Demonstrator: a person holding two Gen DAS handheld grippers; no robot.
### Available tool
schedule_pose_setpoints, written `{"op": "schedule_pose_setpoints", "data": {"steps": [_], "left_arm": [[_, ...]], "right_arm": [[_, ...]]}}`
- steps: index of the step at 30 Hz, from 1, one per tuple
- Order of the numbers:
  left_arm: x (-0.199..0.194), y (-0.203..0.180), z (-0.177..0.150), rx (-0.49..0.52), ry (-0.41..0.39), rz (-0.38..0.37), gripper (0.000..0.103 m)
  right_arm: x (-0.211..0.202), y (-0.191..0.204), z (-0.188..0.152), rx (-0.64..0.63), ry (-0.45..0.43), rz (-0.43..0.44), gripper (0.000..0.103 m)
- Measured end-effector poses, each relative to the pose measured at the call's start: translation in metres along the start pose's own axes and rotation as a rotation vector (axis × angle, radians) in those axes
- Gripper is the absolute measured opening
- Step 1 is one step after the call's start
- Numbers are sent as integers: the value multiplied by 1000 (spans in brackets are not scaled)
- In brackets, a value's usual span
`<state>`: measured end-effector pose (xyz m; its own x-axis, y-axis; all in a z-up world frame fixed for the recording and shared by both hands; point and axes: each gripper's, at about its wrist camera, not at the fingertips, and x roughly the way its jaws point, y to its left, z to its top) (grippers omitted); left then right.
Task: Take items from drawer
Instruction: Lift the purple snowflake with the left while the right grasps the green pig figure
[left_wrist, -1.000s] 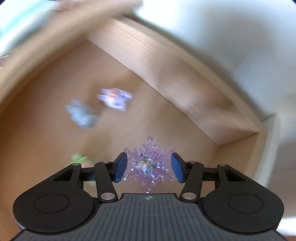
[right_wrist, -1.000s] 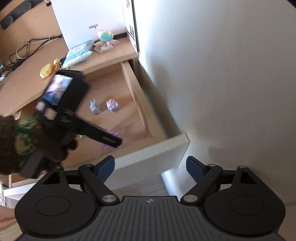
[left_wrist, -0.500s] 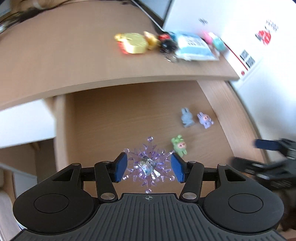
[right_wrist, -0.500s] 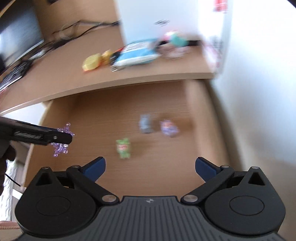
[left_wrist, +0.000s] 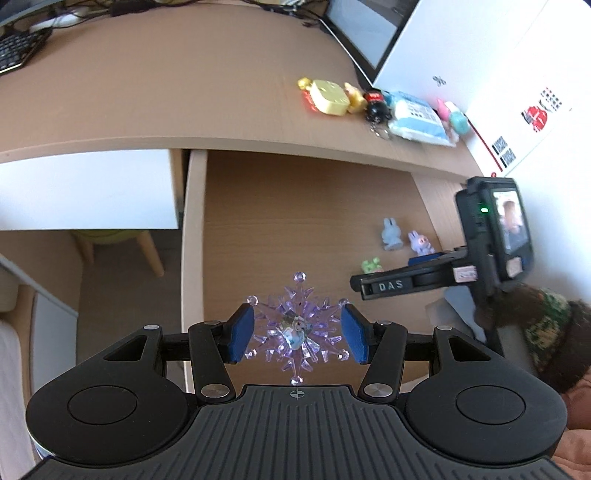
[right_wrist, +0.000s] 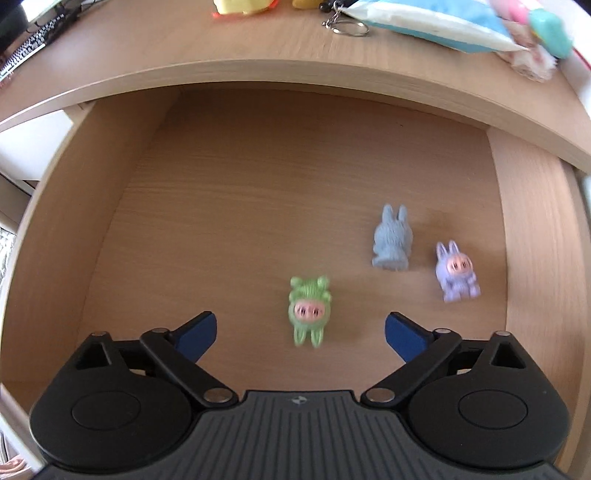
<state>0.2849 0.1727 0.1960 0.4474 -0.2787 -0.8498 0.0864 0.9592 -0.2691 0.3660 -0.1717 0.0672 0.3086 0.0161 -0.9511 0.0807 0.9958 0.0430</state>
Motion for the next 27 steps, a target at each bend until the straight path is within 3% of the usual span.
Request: {"op": "schedule_pose_setpoints", "data": {"steps": [5, 7, 11, 18, 27], "left_arm": [[4, -1, 4, 3, 9, -6, 57], [8, -3, 5, 10, 18, -13, 57], [16, -6, 7, 22, 41, -37, 57], [28, -18, 9, 51, 71, -76, 57], [41, -44, 20, 125, 77, -121, 57]], "right_arm": [[19, 4, 11, -39, 34, -1, 73], [25, 5, 12, -37, 49, 4, 49], [21, 8, 8, -49, 52, 18, 29], [-12, 19, -9, -63, 9, 36, 27], [-82, 25, -33, -26, -113, 52, 27]]}}
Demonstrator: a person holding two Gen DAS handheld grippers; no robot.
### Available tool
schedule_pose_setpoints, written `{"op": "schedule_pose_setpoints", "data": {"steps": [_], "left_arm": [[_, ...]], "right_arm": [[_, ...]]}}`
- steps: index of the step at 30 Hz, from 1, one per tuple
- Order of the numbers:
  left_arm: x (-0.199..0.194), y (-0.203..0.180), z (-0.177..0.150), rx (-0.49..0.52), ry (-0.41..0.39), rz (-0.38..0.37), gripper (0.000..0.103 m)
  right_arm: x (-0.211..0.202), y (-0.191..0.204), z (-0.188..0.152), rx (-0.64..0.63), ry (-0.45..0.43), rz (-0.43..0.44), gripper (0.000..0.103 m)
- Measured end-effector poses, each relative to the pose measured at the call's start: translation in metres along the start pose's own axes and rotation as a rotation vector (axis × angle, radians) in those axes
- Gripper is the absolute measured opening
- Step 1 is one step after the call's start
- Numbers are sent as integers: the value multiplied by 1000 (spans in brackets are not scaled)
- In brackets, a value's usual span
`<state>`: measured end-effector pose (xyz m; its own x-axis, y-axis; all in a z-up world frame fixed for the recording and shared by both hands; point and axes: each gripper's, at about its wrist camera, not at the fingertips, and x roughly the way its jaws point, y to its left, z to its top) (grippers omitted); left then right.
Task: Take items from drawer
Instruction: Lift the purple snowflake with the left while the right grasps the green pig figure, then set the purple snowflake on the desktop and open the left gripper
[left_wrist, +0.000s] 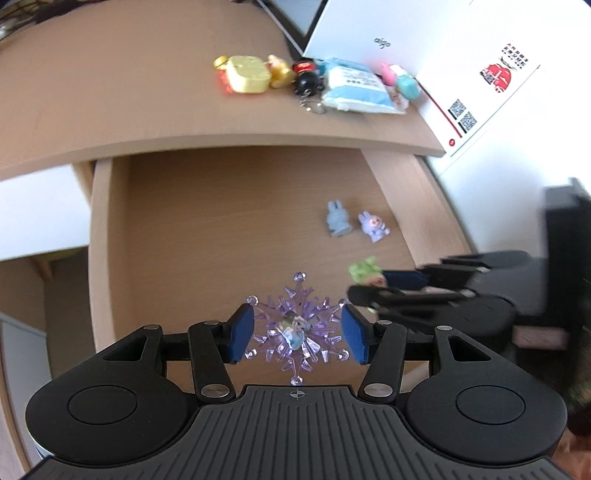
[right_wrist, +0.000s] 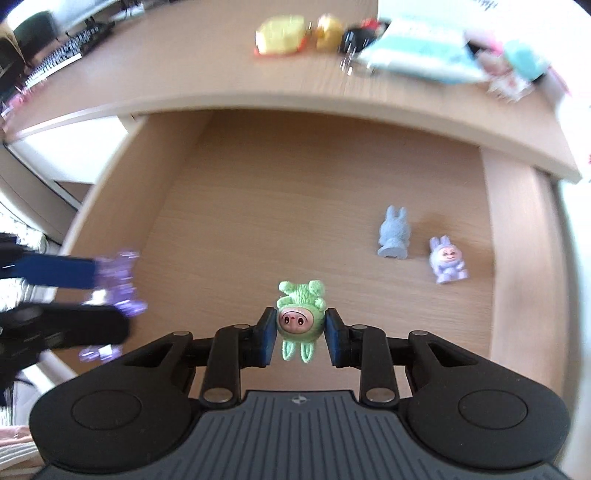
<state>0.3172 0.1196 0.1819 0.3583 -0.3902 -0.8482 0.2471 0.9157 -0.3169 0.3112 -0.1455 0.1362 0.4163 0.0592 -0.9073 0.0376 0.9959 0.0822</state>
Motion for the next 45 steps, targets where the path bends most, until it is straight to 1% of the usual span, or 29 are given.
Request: {"op": "schedule_pose_setpoints", "data": {"steps": [1, 3, 8, 10, 13, 16, 17, 19, 20, 22, 24, 26, 27, 29, 30, 31, 35, 39, 42, 45], "left_arm": [[1, -1, 3, 6, -4, -2, 57], [1, -2, 9, 12, -13, -10, 57], [3, -4, 23, 24, -32, -26, 57], [0, -3, 31, 26, -56, -21, 57], [-12, 3, 49, 27, -123, 9, 57], [-32, 16, 78, 17, -236, 92, 57], [-39, 22, 89, 6, -277, 119, 57], [-50, 38, 108, -59, -348, 157, 57], [-54, 47, 117, -105, -372, 164, 57], [-57, 63, 131, -188, -417, 156, 57], [-54, 73, 140, -222, -441, 159, 57], [-43, 80, 148, -221, -446, 175, 57], [-34, 83, 151, -221, -431, 180, 57], [-15, 90, 154, -236, -392, 172, 57], [-6, 93, 155, -241, -372, 165, 57], [2, 96, 155, -240, -361, 162, 57], [30, 93, 151, -185, -335, 210, 58], [46, 90, 149, -161, -305, 243, 58], [50, 87, 149, -122, -303, 267, 58], [49, 88, 149, -124, -312, 251, 58]], "right_arm": [[-8, 0, -2, 7, -15, -4, 27], [-30, -21, -11, 25, -41, -10, 27], [-49, -34, -23, 87, -75, -40, 27], [-50, -37, -27, 111, -83, -52, 27], [-51, -48, -32, 143, -93, -64, 27], [-54, -53, -37, 164, -99, -72, 27], [-56, -54, -39, 168, -102, -76, 27], [-57, -54, -42, 178, -105, -78, 27], [-59, -53, -44, 182, -106, -78, 27], [-60, -51, -47, 193, -110, -81, 27], [-62, -49, -50, 213, -119, -84, 27], [-62, -47, -51, 213, -119, -90, 27], [-63, -47, -52, 223, -114, -107, 27], [-66, -47, -54, 230, -117, -114, 27], [-69, -47, -55, 286, -109, -162, 27], [-71, -48, -57, 292, -112, -167, 27], [-79, -52, -64, 322, -124, -189, 27], [-86, -57, -72, 355, -135, -205, 27], [-89, -60, -77, 379, -136, -217, 27], [-90, -62, -82, 403, -124, -223, 27]]}}
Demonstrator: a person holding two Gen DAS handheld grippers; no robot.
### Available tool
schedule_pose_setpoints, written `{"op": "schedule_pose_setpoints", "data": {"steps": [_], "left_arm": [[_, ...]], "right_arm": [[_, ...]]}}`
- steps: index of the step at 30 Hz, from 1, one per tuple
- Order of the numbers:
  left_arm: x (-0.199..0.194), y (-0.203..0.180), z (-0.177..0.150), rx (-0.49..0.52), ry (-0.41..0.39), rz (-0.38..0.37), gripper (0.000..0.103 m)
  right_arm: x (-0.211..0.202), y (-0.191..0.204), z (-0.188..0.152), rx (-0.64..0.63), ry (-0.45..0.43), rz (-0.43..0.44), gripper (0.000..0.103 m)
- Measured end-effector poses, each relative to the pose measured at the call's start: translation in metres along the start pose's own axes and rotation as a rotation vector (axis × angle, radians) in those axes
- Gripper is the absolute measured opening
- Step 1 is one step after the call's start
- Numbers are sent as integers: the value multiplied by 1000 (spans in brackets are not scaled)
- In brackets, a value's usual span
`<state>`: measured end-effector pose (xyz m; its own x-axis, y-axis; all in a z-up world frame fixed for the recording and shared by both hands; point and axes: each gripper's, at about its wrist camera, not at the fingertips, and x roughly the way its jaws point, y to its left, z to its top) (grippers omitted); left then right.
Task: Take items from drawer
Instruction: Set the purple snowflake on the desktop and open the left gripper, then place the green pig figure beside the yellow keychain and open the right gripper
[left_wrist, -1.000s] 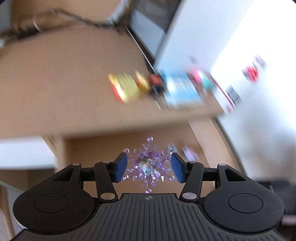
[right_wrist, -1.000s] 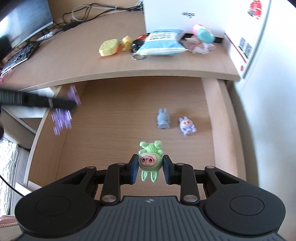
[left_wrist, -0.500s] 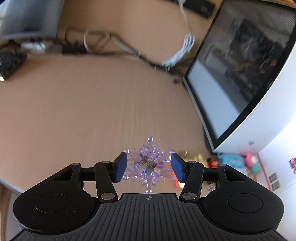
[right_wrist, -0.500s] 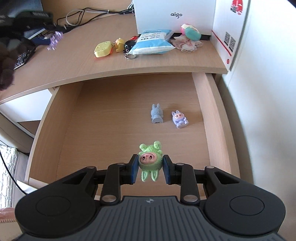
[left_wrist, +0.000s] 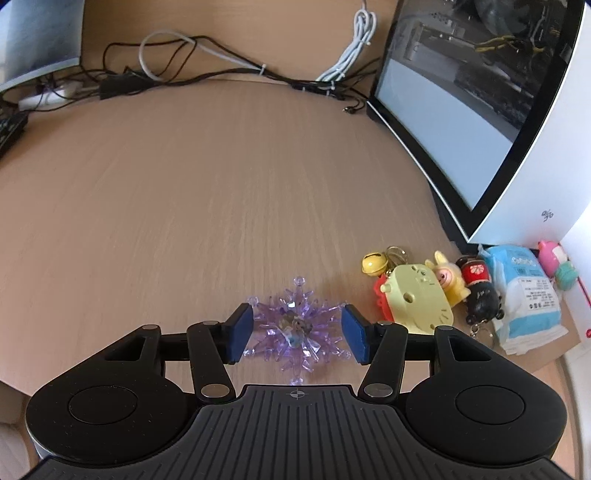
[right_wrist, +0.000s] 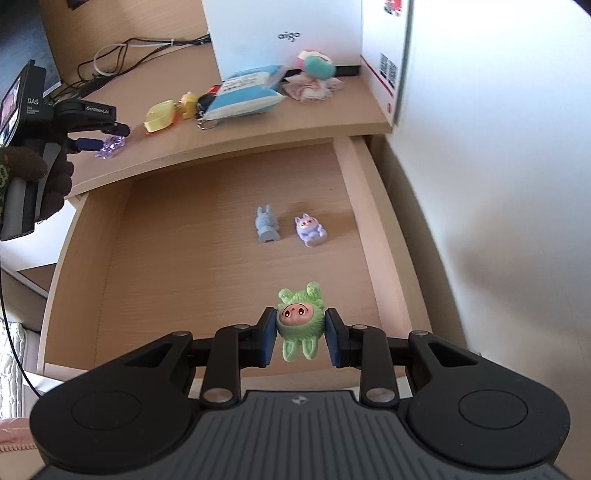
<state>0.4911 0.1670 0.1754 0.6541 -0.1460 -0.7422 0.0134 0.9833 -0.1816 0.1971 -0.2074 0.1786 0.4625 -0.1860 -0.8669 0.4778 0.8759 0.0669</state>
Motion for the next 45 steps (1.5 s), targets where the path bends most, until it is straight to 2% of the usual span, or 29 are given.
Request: {"op": "schedule_pose_setpoints", "data": {"steps": [5, 10, 14, 23, 27, 29, 33, 39, 41, 45], "left_arm": [[-19, 14, 4, -100, -75, -34, 55], [-34, 16, 9, -66, -89, -76, 55], [-51, 22, 1, -115, -93, -100, 55], [-82, 20, -72, -129, 47, -199, 55], [-90, 15, -93, -98, 111, -218, 55], [-97, 15, -101, -76, 118, -219, 55], [-109, 16, -107, -68, 132, -234, 55], [-114, 23, -115, -70, 163, -214, 55], [-114, 25, -116, -74, 167, -215, 55], [-106, 23, -113, -81, 178, -223, 55]], "right_arm": [[5, -2, 2, 2, 4, 4, 27], [12, 0, 15, -21, -9, 18, 27], [20, 7, 31, -52, -32, 37, 27], [41, 40, 86, -139, -77, 114, 27], [53, 63, 116, -201, -125, 148, 27], [58, 75, 131, -248, -173, 156, 27], [75, 98, 158, -322, -231, 172, 27], [107, 121, 191, -329, -249, 201, 28], [111, 125, 195, -326, -253, 196, 30], [100, 124, 190, -319, -262, 216, 44]]}}
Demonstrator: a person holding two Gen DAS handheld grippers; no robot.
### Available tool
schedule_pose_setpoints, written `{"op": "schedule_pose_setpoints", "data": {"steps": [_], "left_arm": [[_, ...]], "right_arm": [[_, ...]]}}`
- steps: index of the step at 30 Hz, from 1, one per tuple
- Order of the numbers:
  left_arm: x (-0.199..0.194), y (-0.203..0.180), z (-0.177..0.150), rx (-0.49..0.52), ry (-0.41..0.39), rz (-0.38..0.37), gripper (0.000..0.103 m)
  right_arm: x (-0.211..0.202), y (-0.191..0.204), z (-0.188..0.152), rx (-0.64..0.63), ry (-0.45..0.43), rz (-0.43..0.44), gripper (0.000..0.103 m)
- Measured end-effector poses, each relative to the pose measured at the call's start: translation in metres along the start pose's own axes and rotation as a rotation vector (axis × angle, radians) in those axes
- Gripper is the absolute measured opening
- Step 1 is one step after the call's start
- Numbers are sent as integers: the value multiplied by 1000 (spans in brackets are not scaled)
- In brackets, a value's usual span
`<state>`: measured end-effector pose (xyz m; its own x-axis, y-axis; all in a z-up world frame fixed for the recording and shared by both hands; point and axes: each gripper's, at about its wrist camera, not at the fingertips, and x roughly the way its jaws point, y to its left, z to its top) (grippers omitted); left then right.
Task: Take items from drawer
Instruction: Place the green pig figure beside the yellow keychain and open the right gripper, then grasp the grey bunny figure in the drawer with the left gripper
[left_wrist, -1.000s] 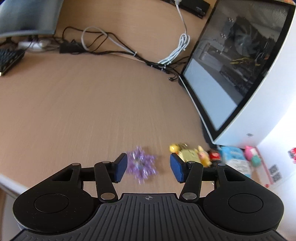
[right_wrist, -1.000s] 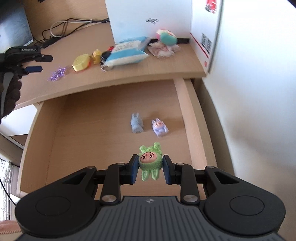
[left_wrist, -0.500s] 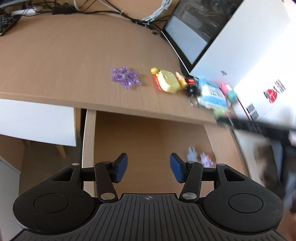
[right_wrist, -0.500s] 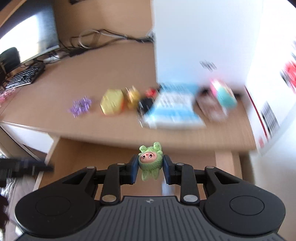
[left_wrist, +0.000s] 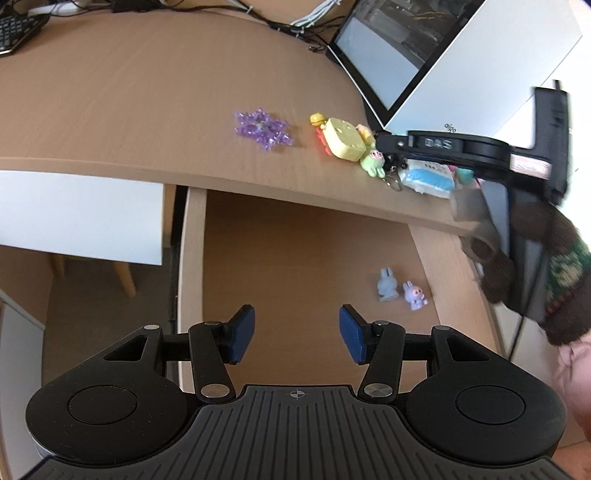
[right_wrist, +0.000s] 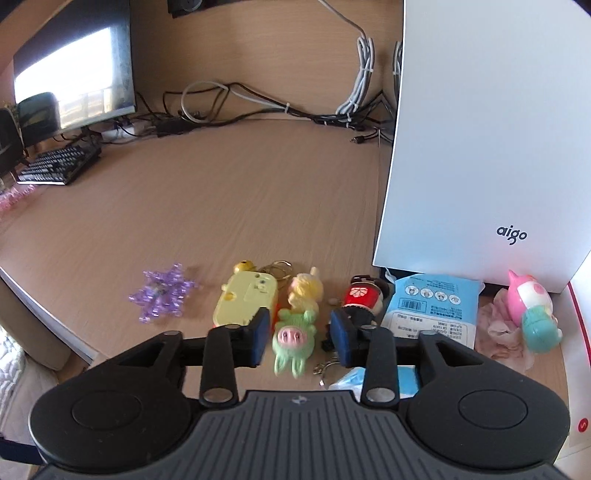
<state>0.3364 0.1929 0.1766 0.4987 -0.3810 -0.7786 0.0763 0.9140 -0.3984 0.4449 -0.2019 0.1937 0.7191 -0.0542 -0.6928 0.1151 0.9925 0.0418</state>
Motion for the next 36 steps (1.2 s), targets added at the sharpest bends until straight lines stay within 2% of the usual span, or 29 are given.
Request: {"op": "schedule_pose_setpoints", "data": {"steps": [2, 7, 12, 17, 20, 26, 28, 32, 36], "left_arm": [[6, -4, 3, 8, 12, -13, 55], [27, -27, 9, 65, 55, -67, 55], [48, -53, 5, 127, 120, -106, 55], [71, -71, 0, 171, 180, -87, 55], [84, -82, -2, 203, 189, -74, 55], [110, -117, -3, 326, 181, -110, 55], [124, -127, 1, 342, 176, -99, 55], [154, -135, 17, 268, 144, -46, 55], [188, -145, 28, 267, 150, 24, 55]], "right_arm": [[-8, 1, -5, -8, 13, -7, 48], [-31, -5, -25, 21, 80, -29, 49], [-58, -13, -51, 61, 106, -66, 51], [-88, -26, -86, 145, 137, -124, 55], [-110, -33, -113, 192, 152, -158, 61], [-148, -39, -162, 282, 187, -216, 69], [-158, -36, -173, 297, 189, -225, 72], [-172, -34, -189, 328, 196, -251, 73], [-180, -36, -202, 369, 208, -282, 73]]}}
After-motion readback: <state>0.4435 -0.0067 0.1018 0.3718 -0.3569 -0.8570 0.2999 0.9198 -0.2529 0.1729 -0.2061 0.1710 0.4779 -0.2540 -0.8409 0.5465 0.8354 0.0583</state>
